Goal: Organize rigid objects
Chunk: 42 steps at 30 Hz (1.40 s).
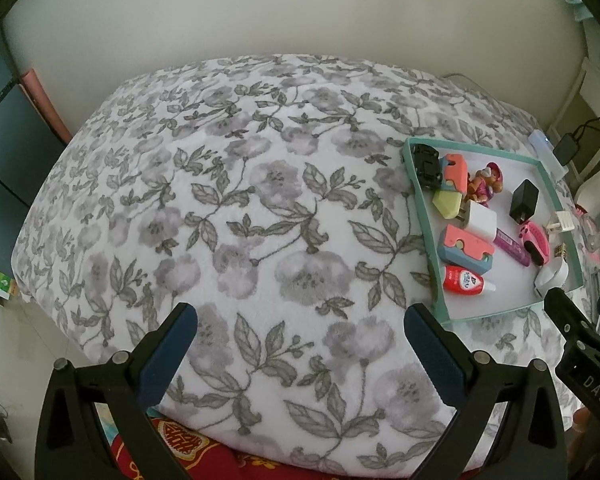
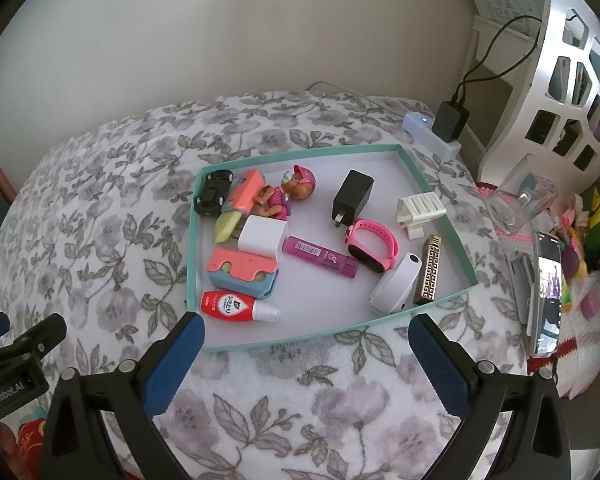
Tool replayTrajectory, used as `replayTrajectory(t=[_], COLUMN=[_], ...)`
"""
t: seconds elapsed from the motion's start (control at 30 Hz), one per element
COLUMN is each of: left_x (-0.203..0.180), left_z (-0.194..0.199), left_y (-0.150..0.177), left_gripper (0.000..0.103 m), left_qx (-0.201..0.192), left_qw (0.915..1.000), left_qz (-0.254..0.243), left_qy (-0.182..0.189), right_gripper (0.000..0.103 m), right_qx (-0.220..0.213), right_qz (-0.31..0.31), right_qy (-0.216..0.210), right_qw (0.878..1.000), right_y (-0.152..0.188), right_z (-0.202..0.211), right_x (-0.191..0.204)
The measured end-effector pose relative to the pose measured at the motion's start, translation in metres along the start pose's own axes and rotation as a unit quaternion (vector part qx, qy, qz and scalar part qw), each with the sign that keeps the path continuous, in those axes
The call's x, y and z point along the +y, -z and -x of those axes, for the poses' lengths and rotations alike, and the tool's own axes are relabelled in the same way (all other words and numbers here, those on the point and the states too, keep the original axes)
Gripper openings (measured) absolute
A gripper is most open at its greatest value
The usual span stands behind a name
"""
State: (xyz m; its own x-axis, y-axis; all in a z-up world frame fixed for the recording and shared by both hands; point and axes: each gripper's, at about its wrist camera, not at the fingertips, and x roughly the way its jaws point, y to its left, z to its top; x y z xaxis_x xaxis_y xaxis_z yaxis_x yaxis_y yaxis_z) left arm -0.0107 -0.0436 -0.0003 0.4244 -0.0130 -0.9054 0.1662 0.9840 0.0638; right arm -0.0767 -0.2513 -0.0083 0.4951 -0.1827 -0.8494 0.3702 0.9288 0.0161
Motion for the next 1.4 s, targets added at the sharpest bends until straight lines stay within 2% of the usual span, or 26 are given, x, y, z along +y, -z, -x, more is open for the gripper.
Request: replayTrajectory(t=[1.4], left_x=[0.0011], left_z=[-0.0024], left_y=[0.0009], left_gripper=[0.103], left_qx=[0.007], left_qw=[0.9999], left_qz=[0.000], left_qy=[-0.015], right_gripper=[0.103], right_qx=[0.010], right_qz=[0.021], right_qy=[0.000], right_qw=[1.000], right_y=[0.0009], right_z=[-0.0050], right_x=[0.0037])
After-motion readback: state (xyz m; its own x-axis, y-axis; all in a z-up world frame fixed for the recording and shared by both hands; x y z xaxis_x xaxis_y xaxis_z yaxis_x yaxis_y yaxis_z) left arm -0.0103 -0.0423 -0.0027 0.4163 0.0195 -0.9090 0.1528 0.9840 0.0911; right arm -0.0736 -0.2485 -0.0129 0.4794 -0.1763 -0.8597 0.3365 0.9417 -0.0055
